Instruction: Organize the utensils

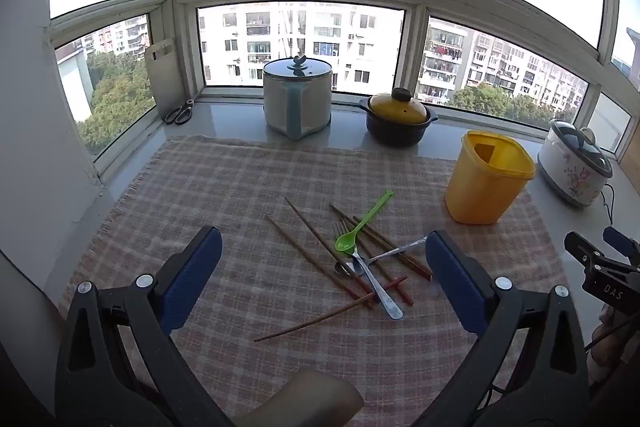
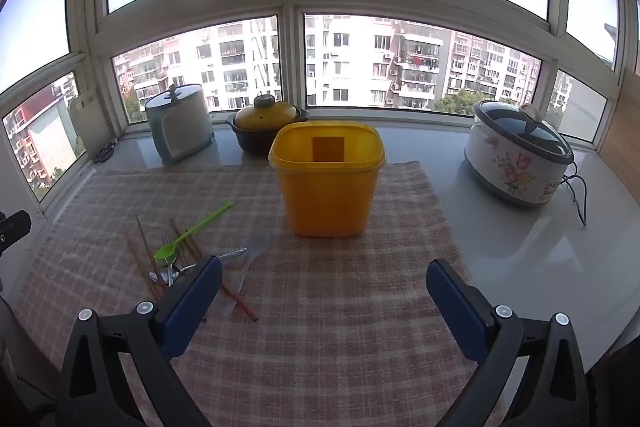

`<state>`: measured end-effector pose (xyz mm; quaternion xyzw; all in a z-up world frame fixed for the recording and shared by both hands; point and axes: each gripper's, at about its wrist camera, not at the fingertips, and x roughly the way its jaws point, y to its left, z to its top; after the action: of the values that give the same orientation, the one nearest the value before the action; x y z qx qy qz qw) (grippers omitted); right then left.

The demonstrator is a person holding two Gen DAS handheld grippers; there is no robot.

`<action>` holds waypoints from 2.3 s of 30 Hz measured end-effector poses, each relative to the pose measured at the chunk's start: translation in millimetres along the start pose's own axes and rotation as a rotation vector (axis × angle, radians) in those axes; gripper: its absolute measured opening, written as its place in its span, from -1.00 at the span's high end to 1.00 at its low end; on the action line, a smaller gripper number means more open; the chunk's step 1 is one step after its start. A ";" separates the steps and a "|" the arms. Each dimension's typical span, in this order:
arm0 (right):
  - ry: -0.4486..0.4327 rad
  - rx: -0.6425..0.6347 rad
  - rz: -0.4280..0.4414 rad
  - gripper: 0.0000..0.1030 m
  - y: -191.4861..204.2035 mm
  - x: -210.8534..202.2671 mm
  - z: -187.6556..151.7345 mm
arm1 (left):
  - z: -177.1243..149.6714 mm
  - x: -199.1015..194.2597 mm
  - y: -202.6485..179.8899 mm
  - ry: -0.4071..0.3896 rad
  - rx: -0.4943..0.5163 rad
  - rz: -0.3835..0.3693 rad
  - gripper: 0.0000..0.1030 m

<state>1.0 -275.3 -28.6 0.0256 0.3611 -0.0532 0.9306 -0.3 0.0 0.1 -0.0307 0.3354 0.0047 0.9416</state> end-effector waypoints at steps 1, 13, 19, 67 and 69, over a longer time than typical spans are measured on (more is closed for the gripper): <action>0.001 0.000 0.001 -0.99 -0.7 -0.5 0.0 | 0.1 0.2 -0.5 0.000 0.003 -0.001 -1.00; -0.017 0.013 0.004 -0.99 -0.1 -2.8 0.0 | 16.3 0.8 -1.8 -0.002 0.026 -0.014 -1.00; -0.017 0.019 0.016 -0.99 -1.9 -2.7 0.0 | 8.7 -5.0 -3.3 -0.022 0.009 -0.001 -1.00; 0.008 0.022 0.040 -0.99 -0.7 3.1 3.1 | 14.1 -4.4 -7.8 -0.021 -0.005 -0.021 -1.00; 0.008 0.022 0.039 -0.99 -0.6 3.3 3.1 | 15.0 -3.8 -9.1 -0.019 -0.006 -0.023 -1.00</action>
<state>5.4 -276.4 -28.5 0.0432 0.3636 -0.0389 0.9298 6.5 -8.2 14.6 -0.0375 0.3259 -0.0045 0.9446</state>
